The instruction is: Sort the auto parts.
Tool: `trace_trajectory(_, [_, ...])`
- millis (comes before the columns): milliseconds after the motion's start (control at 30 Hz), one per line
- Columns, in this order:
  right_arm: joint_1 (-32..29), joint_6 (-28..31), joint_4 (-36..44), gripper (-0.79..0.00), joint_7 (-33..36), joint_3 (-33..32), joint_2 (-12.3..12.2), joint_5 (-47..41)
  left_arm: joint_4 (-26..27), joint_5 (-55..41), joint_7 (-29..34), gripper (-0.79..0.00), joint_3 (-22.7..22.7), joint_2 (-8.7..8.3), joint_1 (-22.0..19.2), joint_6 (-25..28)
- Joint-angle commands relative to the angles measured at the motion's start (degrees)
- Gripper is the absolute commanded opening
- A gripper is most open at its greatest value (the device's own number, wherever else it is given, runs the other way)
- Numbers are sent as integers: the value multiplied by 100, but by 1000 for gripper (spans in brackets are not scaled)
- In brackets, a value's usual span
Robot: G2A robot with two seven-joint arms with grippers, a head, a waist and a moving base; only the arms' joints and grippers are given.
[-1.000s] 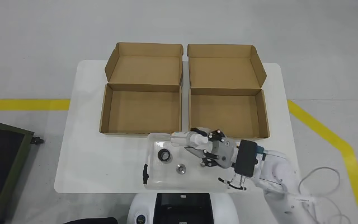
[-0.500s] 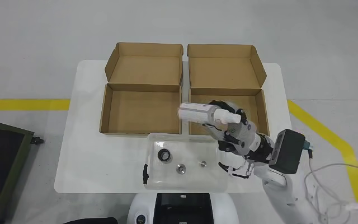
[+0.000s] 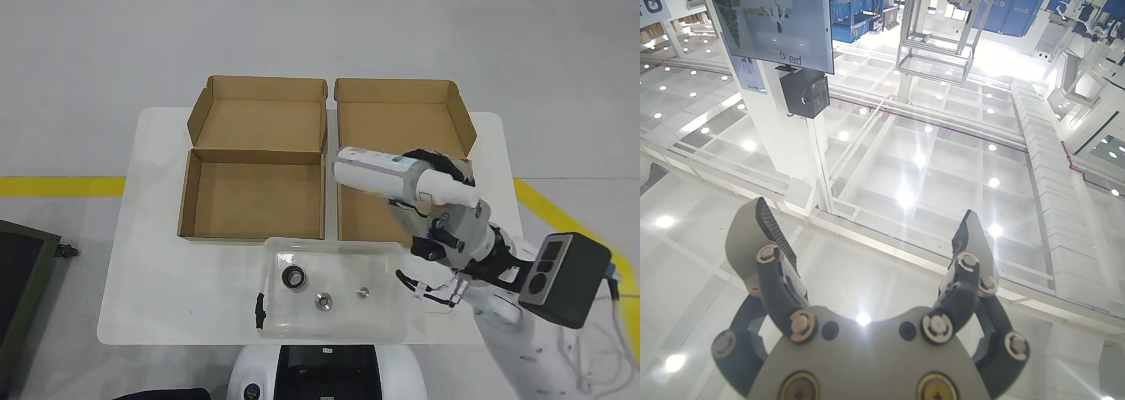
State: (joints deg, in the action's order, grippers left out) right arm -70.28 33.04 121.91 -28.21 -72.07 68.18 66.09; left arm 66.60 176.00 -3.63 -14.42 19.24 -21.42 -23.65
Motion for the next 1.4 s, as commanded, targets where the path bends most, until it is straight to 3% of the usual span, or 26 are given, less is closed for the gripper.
trace_trajectory(0, [25,-33,-1,-785,-64,8,9,27,0,0,0,0,0,0,0,0])
trace_trajectory(367, [-57,103,-260,-785,-67,108,25,230,0,0,0,0,0,0,0,0])
trace_trajectory(633, [-354,514,-786,-785,546,120,-34,661,0,0,0,0,0,0,0,0])
trace_trajectory(833, [-473,500,-1280,-785,827,100,-67,1101,0,0,0,0,0,0,0,0])
trace_trajectory(1367, [-71,374,-2410,-785,2119,-12,-96,1055,0,0,0,0,0,0,0,0])
